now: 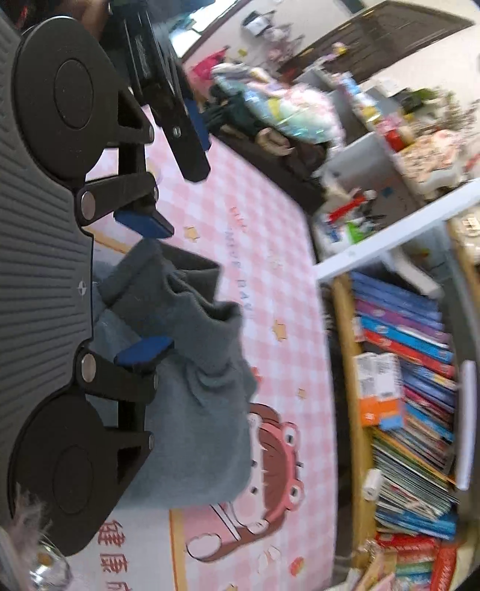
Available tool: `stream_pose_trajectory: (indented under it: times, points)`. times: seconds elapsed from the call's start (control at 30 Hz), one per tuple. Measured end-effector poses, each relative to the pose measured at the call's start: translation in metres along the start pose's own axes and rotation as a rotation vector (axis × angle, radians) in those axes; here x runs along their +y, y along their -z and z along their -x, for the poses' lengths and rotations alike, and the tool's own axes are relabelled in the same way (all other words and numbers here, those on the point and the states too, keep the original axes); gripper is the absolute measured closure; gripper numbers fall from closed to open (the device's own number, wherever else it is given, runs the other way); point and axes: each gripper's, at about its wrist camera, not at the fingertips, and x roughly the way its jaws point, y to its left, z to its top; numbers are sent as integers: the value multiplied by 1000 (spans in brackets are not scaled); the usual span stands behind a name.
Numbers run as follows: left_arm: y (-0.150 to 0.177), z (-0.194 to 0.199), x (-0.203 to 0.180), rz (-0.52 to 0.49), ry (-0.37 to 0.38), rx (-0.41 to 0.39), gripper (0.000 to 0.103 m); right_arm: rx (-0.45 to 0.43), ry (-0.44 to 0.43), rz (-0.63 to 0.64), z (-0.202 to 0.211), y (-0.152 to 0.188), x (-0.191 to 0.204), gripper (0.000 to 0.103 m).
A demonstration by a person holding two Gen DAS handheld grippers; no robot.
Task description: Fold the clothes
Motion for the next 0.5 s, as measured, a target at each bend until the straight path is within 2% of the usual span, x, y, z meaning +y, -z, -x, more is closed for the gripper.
stream_pose_trajectory:
  times: [0.1, 0.17, 0.27, 0.33, 0.37, 0.4, 0.43, 0.47, 0.5]
  points:
    - [-5, -13, -16, -37, 106, 0, 2, -71, 24, -49, 23, -2, -15, 36]
    - [-5, -25, -33, -112, 143, 17, 3, -103, 89, -99, 36, -3, -32, 35]
    - [-5, -46, -58, -245, 157, 60, 17, -94, 195, -114, 44, -3, -54, 35]
    - [-3, -62, -71, -306, 150, 101, 34, -72, 258, -90, 44, -2, -68, 35]
    - [-2, -70, -77, -326, 144, 124, 38, -51, 281, -72, 40, -1, -73, 35]
    - [-1, -78, -82, -347, 137, 148, 45, -28, 296, -59, 36, 0, -78, 34]
    - [0, -85, -86, -363, 131, 171, 61, -3, 300, -52, 30, 2, -83, 34]
    - [1, -92, -89, -364, 123, 193, 72, 22, 304, -47, 25, 4, -88, 34]
    - [2, -96, -91, -363, 118, 212, 92, 43, 311, -51, 20, 6, -91, 34]
